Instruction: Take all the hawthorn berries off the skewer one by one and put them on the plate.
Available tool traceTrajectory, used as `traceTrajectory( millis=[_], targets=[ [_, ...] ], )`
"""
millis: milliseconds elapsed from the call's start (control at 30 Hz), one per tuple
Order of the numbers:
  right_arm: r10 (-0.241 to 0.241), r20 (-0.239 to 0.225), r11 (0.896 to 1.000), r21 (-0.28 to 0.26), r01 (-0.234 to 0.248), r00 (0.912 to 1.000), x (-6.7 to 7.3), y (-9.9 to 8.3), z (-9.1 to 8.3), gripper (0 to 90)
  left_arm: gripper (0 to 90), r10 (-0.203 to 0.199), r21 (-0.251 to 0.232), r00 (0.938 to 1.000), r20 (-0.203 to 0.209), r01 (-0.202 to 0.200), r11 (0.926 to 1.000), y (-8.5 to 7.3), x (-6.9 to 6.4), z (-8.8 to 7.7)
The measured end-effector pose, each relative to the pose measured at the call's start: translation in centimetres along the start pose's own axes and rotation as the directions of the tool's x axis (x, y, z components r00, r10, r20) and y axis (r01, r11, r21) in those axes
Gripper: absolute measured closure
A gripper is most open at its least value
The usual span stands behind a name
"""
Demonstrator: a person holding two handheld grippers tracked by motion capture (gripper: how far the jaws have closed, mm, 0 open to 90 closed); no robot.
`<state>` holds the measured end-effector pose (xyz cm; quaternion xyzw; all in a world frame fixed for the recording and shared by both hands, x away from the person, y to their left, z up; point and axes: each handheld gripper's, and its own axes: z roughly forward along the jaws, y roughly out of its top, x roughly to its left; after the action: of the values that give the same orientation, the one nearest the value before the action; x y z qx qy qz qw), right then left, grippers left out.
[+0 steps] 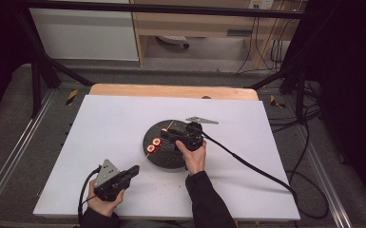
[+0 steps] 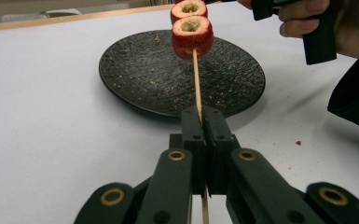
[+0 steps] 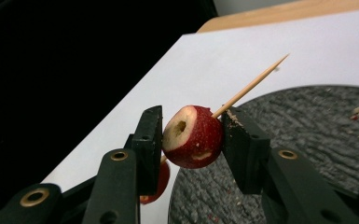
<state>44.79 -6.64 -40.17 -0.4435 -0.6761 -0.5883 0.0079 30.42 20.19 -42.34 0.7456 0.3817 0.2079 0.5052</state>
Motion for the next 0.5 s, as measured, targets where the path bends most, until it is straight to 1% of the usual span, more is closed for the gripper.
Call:
traceTrajectory(
  millis=[67,167,267,333,367,400,500],
  targets=[
    [0.002,0.009,1.000,-0.019,-0.002,1.0000,0.0,0.3,-0.2,60.8,88.3,-0.001,-0.008,1.0000,0.001,0.001,1.0000,0.1,0.0,-0.1],
    [0.010,0.020,0.999,-0.034,-0.009,0.9997,-0.1,0.9,-0.5,60.9,88.3,0.002,-0.016,1.0000,0.002,-0.002,0.9999,0.1,0.0,-0.3],
    [0.007,0.031,0.999,-0.045,-0.005,0.9995,-0.4,1.6,-0.7,60.9,88.3,0.005,-0.021,1.0000,0.003,-0.005,0.9998,0.1,-0.1,-0.4],
    [0.003,0.048,0.998,-0.055,-0.001,0.9988,-0.6,2.0,-0.9,61.0,88.3,0.006,-0.022,1.0000,0.004,-0.006,0.9997,0.1,-0.1,-0.4],
    [0.004,0.064,0.998,-0.061,0.000,0.9979,-0.8,2.5,-1.1,61.0,88.3,0.006,-0.022,1.0000,0.004,-0.005,0.9997,0.1,-0.1,-0.4],
    [0.004,0.064,0.998,-0.061,0.000,0.9979,-0.8,2.5,-1.1,61.0,88.3,0.005,-0.022,1.0000,0.006,-0.005,0.9998,0.1,-0.1,-0.4],
    [-0.001,0.087,0.997,-0.078,0.008,0.9962,-1.3,3.3,-1.4,61.1,88.4,0.006,-0.023,1.0000,0.008,-0.006,0.9997,0.1,-0.1,-0.4]
  ],
)
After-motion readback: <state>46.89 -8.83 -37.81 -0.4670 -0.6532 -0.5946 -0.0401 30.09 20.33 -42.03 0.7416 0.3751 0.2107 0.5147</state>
